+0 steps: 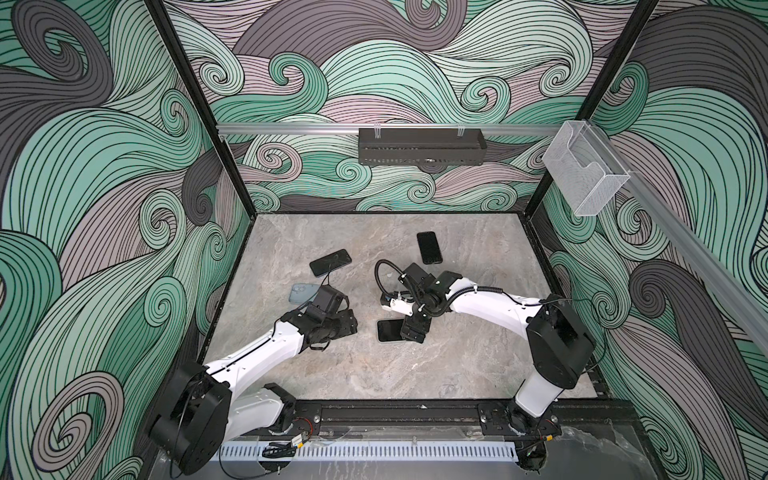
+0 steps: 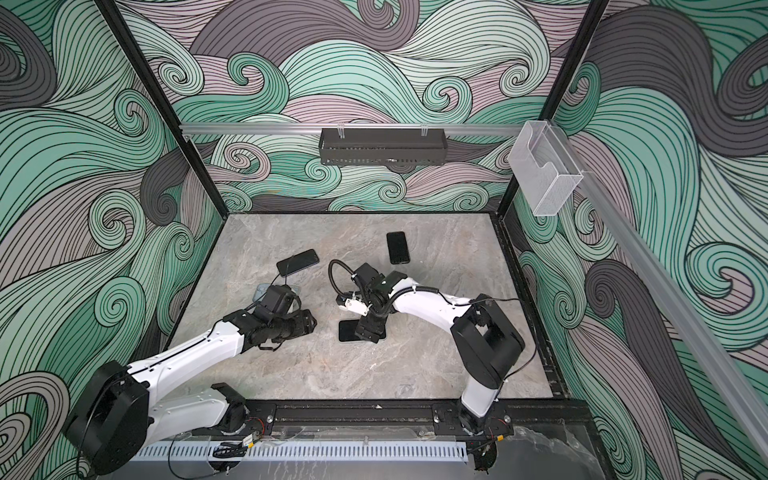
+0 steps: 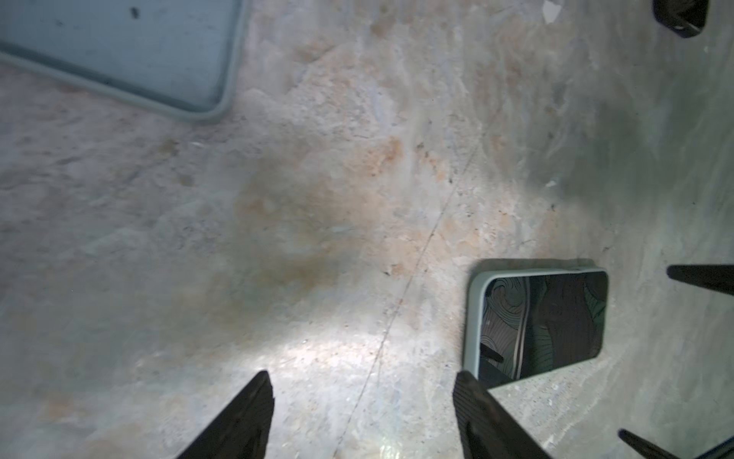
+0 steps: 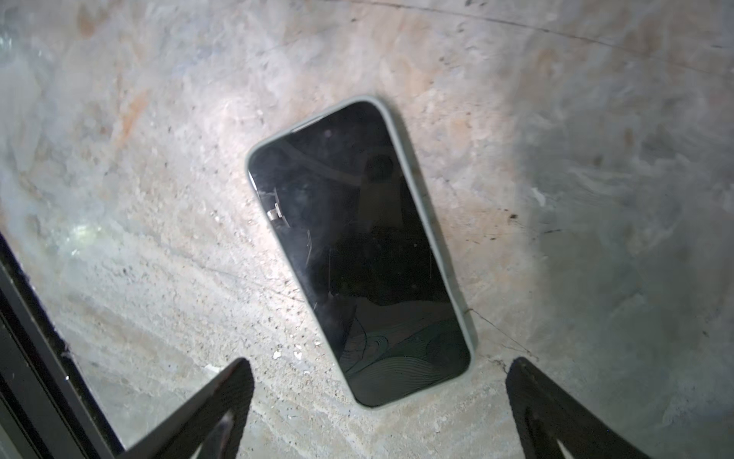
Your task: Put the phone into the phone case
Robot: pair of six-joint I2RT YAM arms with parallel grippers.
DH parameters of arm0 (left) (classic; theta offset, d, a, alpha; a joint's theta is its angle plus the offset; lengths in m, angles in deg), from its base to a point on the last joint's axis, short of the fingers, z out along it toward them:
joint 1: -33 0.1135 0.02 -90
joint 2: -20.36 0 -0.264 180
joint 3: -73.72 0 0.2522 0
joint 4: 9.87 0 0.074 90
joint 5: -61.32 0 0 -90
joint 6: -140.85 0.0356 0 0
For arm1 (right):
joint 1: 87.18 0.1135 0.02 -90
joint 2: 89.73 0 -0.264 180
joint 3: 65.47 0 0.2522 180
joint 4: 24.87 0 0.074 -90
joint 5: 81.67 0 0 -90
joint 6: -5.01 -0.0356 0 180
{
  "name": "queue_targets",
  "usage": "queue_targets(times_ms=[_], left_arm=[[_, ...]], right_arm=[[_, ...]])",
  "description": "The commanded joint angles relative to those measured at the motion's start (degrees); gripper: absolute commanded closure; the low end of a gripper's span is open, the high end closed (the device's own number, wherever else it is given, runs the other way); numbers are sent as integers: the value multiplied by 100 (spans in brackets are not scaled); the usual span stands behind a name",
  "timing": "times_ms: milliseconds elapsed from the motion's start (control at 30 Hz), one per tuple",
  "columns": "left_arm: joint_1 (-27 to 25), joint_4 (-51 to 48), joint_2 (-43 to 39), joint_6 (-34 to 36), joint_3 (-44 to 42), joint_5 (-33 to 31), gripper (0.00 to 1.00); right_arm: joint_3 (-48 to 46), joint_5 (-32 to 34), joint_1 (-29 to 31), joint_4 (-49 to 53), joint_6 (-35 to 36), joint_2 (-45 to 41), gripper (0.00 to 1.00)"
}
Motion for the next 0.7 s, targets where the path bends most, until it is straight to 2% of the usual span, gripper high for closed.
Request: queue_targets(times_ms=[0,67,167,433,667], left_arm=[[56,-360,-463,-178,-234,-407,17],[66,-363,-803,-239,-407,-545,11],[73,-231,-1314,-298,-765,-785,10],[113,-765,-2372,-518,-1157,-1233,5],[126,-832,-2561,-510,-1265,-1205,5]], right_arm=[[194,-132,6,23,725,243,0],[326,-124,6,98,801,390,0],[520,-163,5,223,878,620,0],[924,-221,6,625,1091,1158,0],[1109,-276,5,1004,1212,1606,0]])
